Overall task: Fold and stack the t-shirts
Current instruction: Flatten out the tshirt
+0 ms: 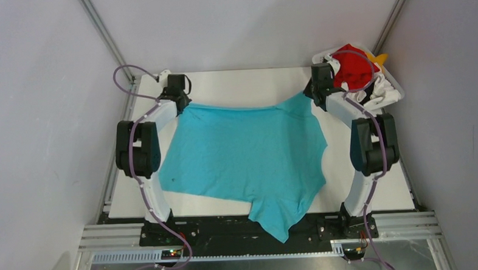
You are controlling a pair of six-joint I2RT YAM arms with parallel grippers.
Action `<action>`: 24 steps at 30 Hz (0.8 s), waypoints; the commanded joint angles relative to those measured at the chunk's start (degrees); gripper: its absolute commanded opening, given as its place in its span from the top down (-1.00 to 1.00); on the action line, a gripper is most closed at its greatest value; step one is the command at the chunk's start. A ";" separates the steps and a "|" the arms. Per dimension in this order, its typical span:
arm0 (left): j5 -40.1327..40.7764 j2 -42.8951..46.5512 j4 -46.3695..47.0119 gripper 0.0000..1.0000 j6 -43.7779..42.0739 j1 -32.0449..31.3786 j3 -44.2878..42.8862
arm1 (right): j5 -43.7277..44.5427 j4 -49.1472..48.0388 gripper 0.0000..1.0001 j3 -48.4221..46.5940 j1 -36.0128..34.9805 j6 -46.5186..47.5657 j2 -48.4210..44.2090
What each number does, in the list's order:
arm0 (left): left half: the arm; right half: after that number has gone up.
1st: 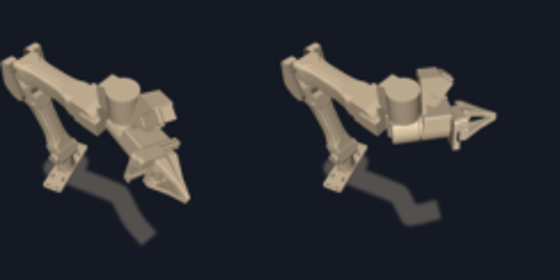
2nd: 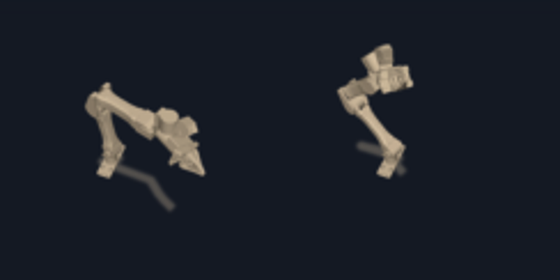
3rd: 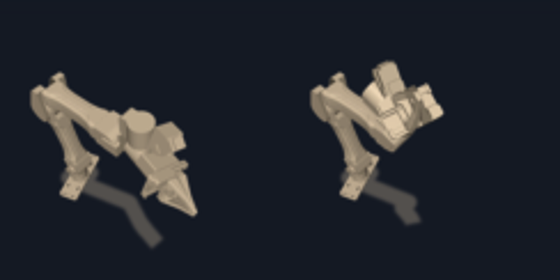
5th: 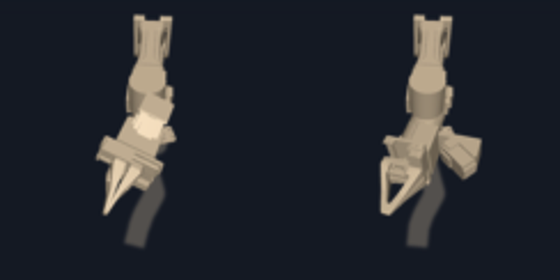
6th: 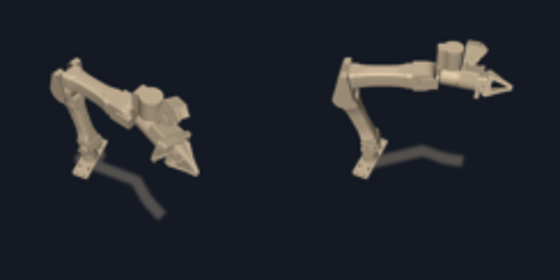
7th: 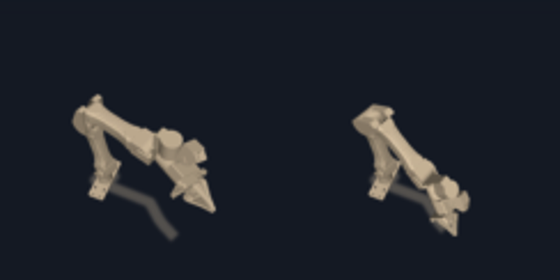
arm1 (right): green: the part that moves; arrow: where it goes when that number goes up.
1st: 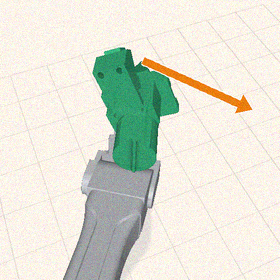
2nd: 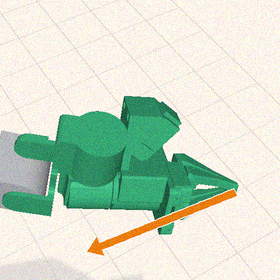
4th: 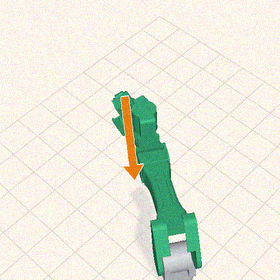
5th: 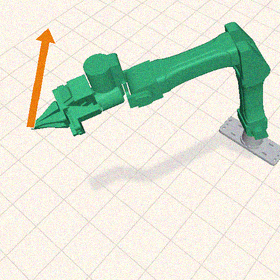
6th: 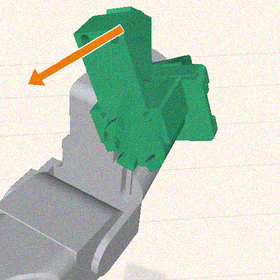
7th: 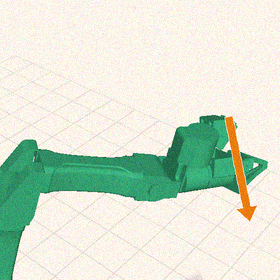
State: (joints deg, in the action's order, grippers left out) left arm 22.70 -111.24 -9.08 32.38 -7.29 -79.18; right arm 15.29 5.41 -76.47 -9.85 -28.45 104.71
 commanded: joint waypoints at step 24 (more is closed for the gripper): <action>-8.51 -18.41 -17.93 0.15 9.36 6.82 -32.38 | -13.59 6.64 0.33 -40.42 1.69 -4.69 29.71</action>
State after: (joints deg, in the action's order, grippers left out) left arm 13.15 -129.08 -24.88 40.95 -1.45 -103.90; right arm 3.90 12.69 -109.45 -8.88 -30.28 131.87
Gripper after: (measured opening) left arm 0.278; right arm 0.210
